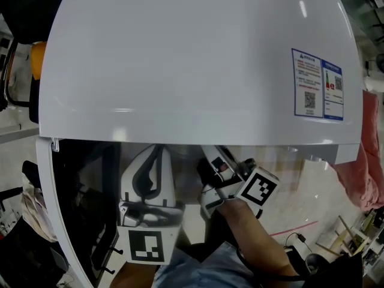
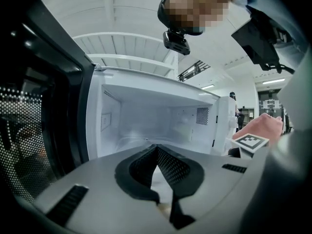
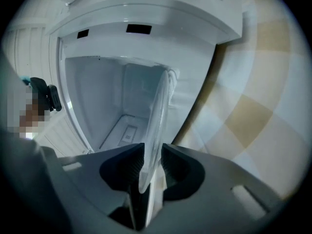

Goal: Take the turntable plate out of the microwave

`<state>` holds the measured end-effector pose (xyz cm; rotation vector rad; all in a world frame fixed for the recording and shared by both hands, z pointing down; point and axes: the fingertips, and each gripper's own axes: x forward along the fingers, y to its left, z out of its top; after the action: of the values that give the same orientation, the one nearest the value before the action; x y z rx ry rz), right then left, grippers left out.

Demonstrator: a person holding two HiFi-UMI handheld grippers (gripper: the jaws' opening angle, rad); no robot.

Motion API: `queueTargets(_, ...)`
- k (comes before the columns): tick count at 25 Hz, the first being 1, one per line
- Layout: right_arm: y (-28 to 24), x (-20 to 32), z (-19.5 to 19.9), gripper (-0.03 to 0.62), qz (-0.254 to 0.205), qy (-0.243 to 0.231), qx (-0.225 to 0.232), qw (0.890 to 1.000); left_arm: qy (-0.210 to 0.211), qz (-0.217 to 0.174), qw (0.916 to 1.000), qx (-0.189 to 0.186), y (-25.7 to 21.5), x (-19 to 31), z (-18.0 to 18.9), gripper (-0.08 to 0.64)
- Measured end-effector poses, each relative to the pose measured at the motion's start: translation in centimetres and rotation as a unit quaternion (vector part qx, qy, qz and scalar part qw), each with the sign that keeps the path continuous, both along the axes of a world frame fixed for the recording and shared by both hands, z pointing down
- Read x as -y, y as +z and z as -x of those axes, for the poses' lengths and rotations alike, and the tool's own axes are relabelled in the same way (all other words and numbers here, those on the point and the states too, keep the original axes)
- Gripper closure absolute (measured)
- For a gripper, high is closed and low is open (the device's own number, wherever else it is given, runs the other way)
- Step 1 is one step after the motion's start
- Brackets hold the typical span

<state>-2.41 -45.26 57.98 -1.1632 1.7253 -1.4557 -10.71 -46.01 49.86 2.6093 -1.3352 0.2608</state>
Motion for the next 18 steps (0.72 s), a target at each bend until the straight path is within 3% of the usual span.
queueTargets(10, 0.0, 1.8, 0.7, 0.473, -0.004, -0.013, 0.025, 1.000, -0.005, -0.004, 1.0000, -0.005, -0.7, 1.0, 0.9, 0.554)
queueTargets(14, -0.2, 1.8, 0.8, 0.543, -0.021, -0.016, 0.019, 0.999, -0.005, -0.003, 1.0000, -0.005, -1.1, 0.9, 1.1, 0.554)
queueTargets(18, -0.5, 1.7, 0.6, 0.551, -0.042, -0.007, 0.052, 0.998, -0.007, -0.004, 1.0000, -0.002, -1.5, 0.6, 1.3, 0.553)
